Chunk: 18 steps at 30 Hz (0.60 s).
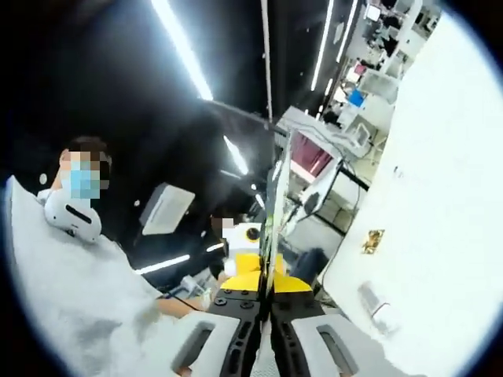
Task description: Arrange the skincare products in the storage area until every visible bottle or jar stands upright without overlapping.
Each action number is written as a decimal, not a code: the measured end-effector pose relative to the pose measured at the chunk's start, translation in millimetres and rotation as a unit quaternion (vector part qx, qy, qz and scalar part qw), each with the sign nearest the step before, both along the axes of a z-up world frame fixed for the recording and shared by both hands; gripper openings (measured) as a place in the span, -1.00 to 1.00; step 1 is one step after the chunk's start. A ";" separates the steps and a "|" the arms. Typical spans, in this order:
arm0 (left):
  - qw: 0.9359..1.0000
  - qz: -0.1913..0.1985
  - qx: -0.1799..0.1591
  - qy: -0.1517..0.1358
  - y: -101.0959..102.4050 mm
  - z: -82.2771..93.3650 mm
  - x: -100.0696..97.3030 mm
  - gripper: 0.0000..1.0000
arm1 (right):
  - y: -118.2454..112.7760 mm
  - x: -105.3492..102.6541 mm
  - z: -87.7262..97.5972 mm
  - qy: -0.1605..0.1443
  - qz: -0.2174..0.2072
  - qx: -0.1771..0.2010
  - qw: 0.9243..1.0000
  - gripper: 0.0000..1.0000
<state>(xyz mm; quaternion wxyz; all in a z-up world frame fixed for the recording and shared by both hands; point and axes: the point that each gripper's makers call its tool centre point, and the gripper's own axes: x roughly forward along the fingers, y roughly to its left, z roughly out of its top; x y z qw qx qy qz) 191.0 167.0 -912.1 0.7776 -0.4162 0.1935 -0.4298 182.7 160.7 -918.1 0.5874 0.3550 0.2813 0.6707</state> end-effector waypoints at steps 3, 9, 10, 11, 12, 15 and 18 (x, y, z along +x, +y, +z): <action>1.000 -0.010 -0.010 0.004 -4.9 2.3 -2.6 -1.00 | -0.9 2.0 3.0 0.001 -0.017 0.012 1.000 -1.00; 0.999 -0.016 0.028 -0.001 -9.7 -5.3 -5.5 -1.00 | -0.4 5.4 2.4 0.012 -0.026 0.014 1.000 -1.00; 1.000 -0.017 0.026 0.000 -9.2 -5.4 -5.5 -1.00 | 0.3 4.8 2.4 0.011 -0.024 0.011 1.000 -1.00; 1.000 -0.016 0.026 0.003 -8.1 -5.7 -5.4 -1.00 | 0.7 4.8 2.7 0.008 -0.023 0.009 1.000 -1.00; 0.999 -0.015 0.030 -0.001 -7.5 -5.7 -5.1 -1.00 | 1.4 4.9 3.2 0.006 -0.022 0.005 1.000 -1.00; 1.000 -0.014 0.026 0.001 -4.3 -5.6 -4.0 -1.00 | 2.1 5.3 2.8 -0.014 -0.019 -0.004 1.000 -1.00; 1.000 -0.014 0.024 -0.003 -2.6 -4.1 -4.1 -1.00 | 2.6 4.1 4.3 -0.038 -0.015 -0.011 0.999 -1.00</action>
